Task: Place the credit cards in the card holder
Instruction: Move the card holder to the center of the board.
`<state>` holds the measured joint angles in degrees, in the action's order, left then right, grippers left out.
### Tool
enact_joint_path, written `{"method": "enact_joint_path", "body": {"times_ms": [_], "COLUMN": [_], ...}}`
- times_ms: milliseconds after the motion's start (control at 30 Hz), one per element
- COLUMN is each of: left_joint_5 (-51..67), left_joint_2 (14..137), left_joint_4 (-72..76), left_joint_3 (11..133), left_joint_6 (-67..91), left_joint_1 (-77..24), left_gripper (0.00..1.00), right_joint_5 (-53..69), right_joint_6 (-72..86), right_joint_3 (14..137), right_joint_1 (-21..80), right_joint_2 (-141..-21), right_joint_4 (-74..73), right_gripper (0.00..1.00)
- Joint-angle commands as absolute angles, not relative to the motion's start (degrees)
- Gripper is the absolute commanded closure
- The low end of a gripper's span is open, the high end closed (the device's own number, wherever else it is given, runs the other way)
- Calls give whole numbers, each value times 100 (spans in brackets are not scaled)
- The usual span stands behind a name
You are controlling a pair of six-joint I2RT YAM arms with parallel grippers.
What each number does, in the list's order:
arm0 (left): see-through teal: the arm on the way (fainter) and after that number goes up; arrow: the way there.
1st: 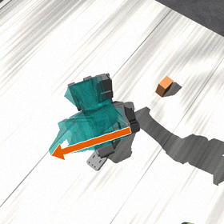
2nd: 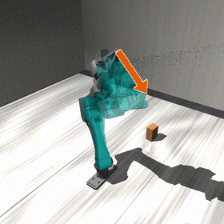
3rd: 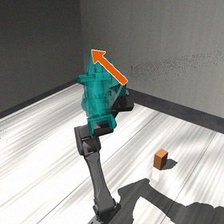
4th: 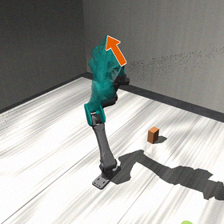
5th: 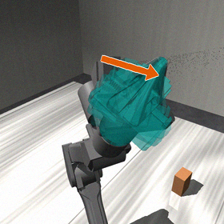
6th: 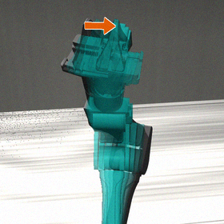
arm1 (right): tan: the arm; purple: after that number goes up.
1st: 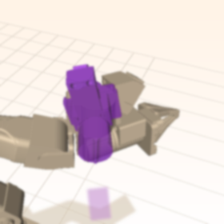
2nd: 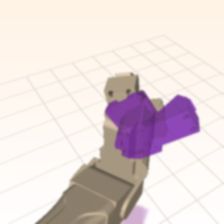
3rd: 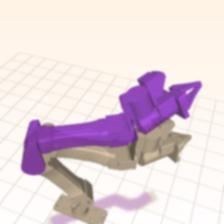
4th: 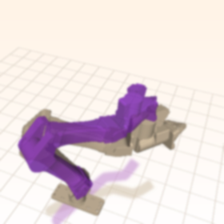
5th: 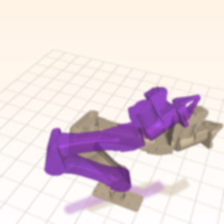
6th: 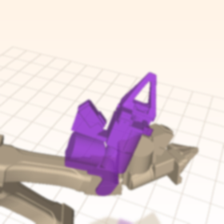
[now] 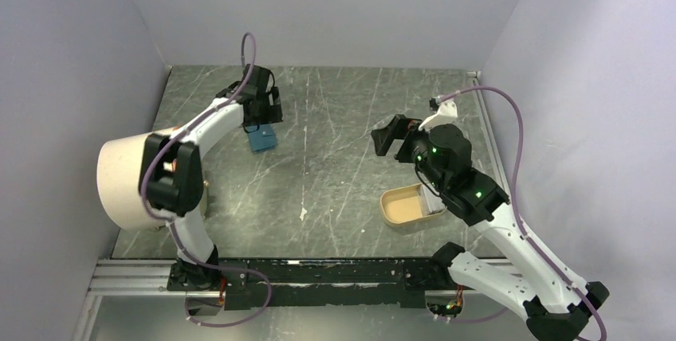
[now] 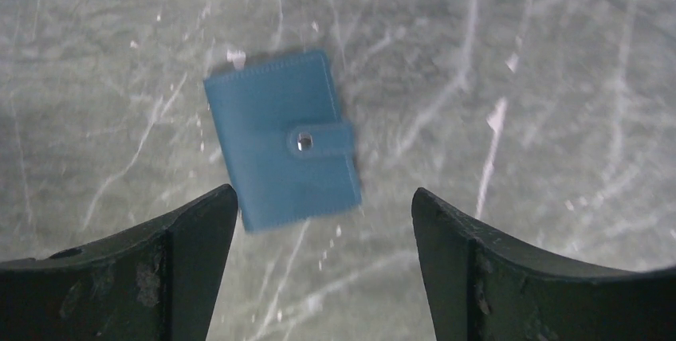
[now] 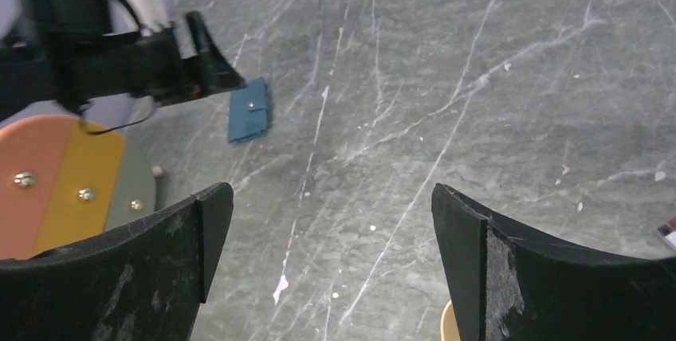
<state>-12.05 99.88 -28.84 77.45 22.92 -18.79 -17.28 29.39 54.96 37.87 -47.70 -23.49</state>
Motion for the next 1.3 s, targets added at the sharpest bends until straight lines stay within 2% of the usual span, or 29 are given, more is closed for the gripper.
{"method": "enact_joint_path", "body": {"times_ms": [0,233,367,500,633,867,967,1133,1267], "left_joint_5": [-1465,-907,-559,301,446,1397,1232,138,157], "left_joint_2": [11091,11969,12316,12087,11883,10759,10321,10005,9917], "left_joint_4": [-3060,-2702,-3003,-2597,-2888,-2222,-2265,-2809,-2824], "left_joint_3": [8513,8845,9127,8622,8355,7079,6935,7020,6762], "left_joint_6": [2242,1981,1912,1577,1889,2785,2901,3014,3133], "left_joint_1": [-1655,-1504,-1524,-1793,-2122,-2676,-2776,-2764,-2758], "left_gripper": [14,10,16,22,26,31,31,34,49], "right_joint_5": [-1515,-1640,-1794,-1807,-1968,-1823,-1705,-1512,-1315], "right_joint_6": [2898,2871,2877,2896,2920,3036,3112,3161,3232], "right_joint_3": [5469,5418,5587,5435,5347,5268,5241,5171,5071], "right_joint_1": [3735,3735,3735,3735,3735,3738,3735,3735,3735], "right_joint_2": [-4520,-4338,-4408,-4379,-4389,-4377,-4390,-4408,-4365], "right_joint_4": [-2170,-2318,-2588,-2518,-2606,-2630,-2636,-2574,-2539], "right_gripper": [1,0,0,0,0,1,1,2,3]}}
